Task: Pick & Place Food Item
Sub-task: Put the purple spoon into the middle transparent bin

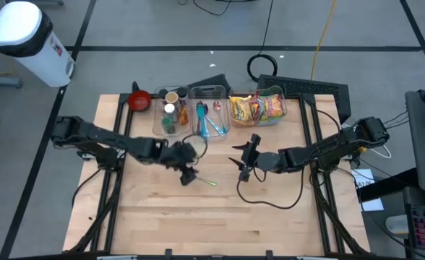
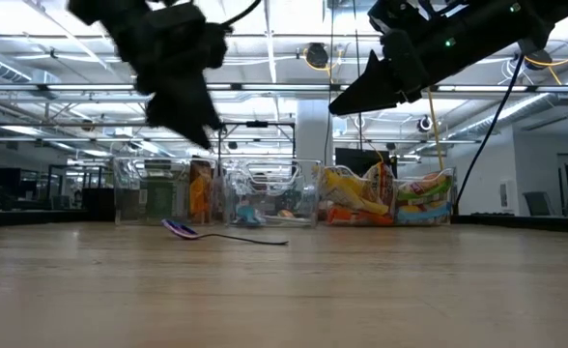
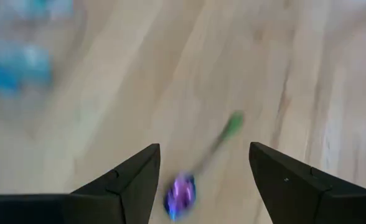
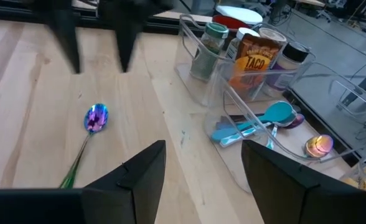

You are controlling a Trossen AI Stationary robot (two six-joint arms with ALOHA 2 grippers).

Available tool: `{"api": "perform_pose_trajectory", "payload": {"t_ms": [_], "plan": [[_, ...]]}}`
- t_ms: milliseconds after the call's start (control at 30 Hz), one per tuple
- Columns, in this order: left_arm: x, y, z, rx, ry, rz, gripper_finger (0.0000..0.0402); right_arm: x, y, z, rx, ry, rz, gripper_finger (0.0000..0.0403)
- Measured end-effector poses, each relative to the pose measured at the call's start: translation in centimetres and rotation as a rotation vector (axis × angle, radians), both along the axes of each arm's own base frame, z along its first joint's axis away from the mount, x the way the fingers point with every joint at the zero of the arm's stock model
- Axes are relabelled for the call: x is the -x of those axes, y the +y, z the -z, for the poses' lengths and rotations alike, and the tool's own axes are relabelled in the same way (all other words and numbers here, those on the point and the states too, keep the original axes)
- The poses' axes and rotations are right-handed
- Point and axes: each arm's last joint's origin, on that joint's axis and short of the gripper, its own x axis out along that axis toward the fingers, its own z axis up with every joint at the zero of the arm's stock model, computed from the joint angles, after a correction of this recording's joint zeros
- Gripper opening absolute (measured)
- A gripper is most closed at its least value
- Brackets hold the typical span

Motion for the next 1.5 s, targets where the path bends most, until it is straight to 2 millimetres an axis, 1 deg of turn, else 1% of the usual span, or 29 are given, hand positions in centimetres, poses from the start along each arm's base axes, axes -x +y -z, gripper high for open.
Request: {"api": "perform_pose_trajectory", "payload": {"t_ms": [100, 200, 233, 400, 567, 600, 833, 1067, 1267, 1367, 1500], "plan": [[0.7, -1.8, 1.9, 0.076, 0.042, -0.081, 0.0255, 0.0, 0.0, 0.0, 0.000, 0.001, 0.002, 0.0202], [1.7, -2.9, 3.9, 0.143, 0.111, -0.154, 0.0255, 0.0, 0.0, 0.0, -0.003, -0.003, 0.002, 0.0200], [1.9, -3.1, 4.2, 0.160, 0.109, -0.179, 0.0255, 0.0, 0.0, 0.0, -0.004, -0.003, 0.003, 0.0200], [2.9, -2.5, 5.9, 0.176, 0.128, -0.337, 0.0255, 0.0, 0.0, -0.1, -0.028, -0.021, 0.011, 0.0200], [3.7, -2.2, 7.4, 0.221, 0.178, -0.404, 0.0255, -0.1, 0.0, -0.2, -0.031, -0.035, 0.011, 0.0197], [3.9, -2.1, 7.5, 0.227, 0.183, -0.406, 0.0255, -0.1, 0.0, -0.2, -0.031, -0.034, 0.011, 0.0197], [3.4, -2.3, 7.8, 0.289, 0.071, -0.358, 0.0255, -0.1, 0.0, -0.2, -0.031, -0.034, 0.011, 0.0196], [3.0, -2.4, 9.4, 0.275, 0.116, -0.371, 0.0255, -0.1, 0.0, -0.2, -0.031, -0.034, 0.011, 0.0196], [2.7, -2.1, 9.8, 0.288, 0.129, -0.370, 0.0254, -0.1, 0.0, -0.3, -0.033, -0.043, 0.011, 0.0196], [2.7, -2.1, 9.7, 0.296, 0.126, -0.365, 0.0238, -0.1, 0.0, -0.3, -0.033, -0.042, 0.011, 0.0196], [2.7, -2.1, 9.8, 0.311, 0.126, -0.387, 0.0187, -0.1, 0.0, -0.3, -0.033, -0.042, 0.011, 0.0196]]}}
